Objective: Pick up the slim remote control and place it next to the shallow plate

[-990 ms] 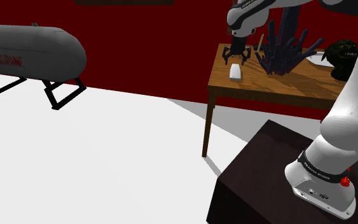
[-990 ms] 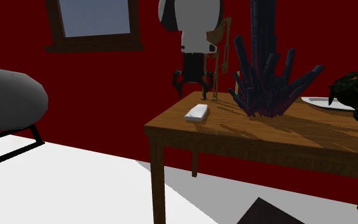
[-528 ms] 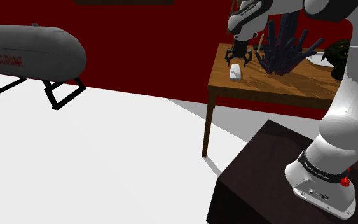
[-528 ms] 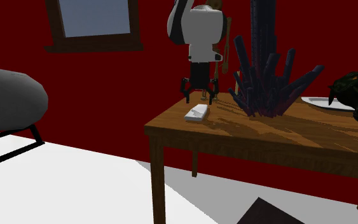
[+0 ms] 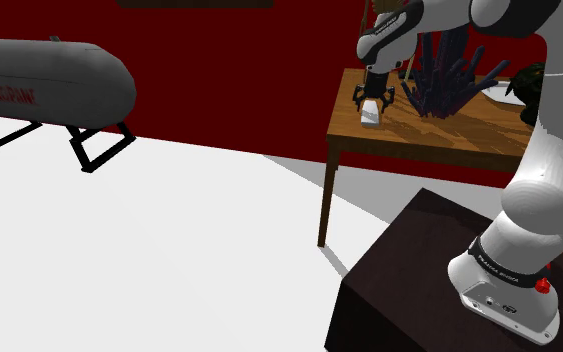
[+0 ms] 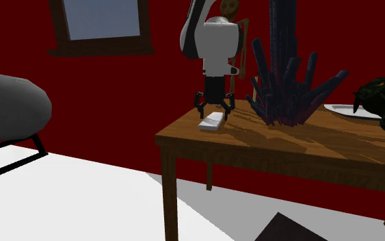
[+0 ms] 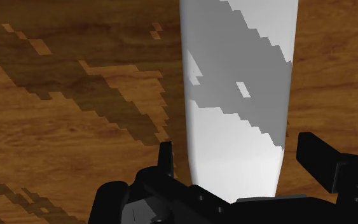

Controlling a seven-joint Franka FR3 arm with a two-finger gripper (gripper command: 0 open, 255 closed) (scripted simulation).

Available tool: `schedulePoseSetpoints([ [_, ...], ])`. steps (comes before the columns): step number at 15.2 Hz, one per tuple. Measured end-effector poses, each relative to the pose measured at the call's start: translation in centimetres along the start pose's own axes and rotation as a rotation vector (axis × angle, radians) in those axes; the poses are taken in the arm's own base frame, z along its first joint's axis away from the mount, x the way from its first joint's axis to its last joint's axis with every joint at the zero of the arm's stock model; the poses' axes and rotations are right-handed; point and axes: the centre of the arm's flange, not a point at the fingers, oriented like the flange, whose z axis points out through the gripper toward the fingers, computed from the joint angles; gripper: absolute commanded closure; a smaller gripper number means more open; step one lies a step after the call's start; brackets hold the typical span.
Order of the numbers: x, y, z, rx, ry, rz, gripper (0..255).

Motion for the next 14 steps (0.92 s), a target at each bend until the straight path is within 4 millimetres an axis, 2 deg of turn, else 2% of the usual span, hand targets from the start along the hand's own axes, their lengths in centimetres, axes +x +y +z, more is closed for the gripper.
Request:
schedulePoseSetpoints([
  [3, 0.0, -0.01, 0.02, 0.0, 0.0, 0.0, 0],
  [4, 0.0, -0.01, 0.02, 0.0, 0.0, 0.0, 255],
  [14, 0.01, -0.01, 0.02, 0.0, 0.0, 0.0, 255],
])
